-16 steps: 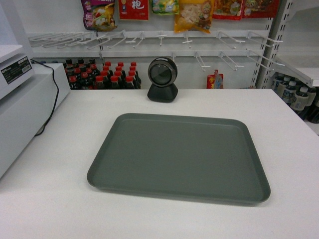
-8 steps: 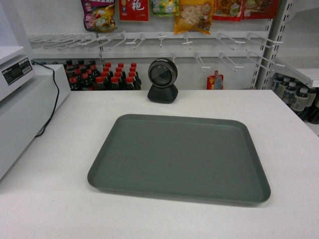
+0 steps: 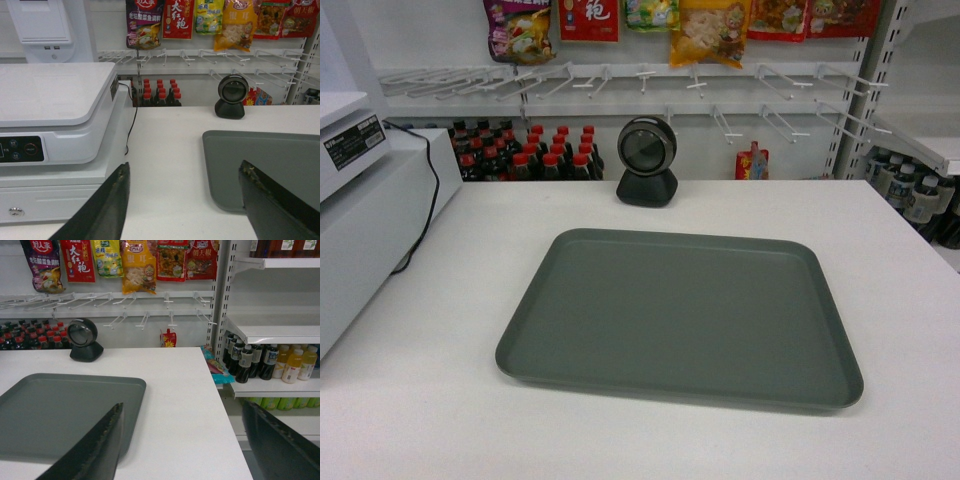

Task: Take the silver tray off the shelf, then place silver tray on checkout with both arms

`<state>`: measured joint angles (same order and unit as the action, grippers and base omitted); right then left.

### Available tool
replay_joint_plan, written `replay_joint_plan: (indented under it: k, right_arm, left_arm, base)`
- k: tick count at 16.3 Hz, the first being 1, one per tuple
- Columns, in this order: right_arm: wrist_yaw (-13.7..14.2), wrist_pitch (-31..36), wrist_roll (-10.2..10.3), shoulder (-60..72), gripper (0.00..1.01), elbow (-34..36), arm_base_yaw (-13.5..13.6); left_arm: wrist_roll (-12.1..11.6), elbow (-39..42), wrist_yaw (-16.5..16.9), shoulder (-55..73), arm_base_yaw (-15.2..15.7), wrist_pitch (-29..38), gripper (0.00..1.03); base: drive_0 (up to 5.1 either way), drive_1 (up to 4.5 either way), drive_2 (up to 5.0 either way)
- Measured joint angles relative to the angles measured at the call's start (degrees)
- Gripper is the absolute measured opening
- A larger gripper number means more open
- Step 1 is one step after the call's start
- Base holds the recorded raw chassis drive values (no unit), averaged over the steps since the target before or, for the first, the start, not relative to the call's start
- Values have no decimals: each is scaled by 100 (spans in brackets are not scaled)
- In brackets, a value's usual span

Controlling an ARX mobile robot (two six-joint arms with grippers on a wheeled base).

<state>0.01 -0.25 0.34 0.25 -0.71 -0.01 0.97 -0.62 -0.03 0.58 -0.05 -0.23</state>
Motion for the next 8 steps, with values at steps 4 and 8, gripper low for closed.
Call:
replay_joint_plan:
  k: [4,8]
  right_arm:
    - [0,0,2,0,98,0,0]
    - [0,0,0,0,98,0,0]
  left_arm:
    - [-2,0,2,0,0,0,98]
    - [-2,0,2,0,0,0,98]
  base:
    - [0,0,0]
    - [0,0,0]
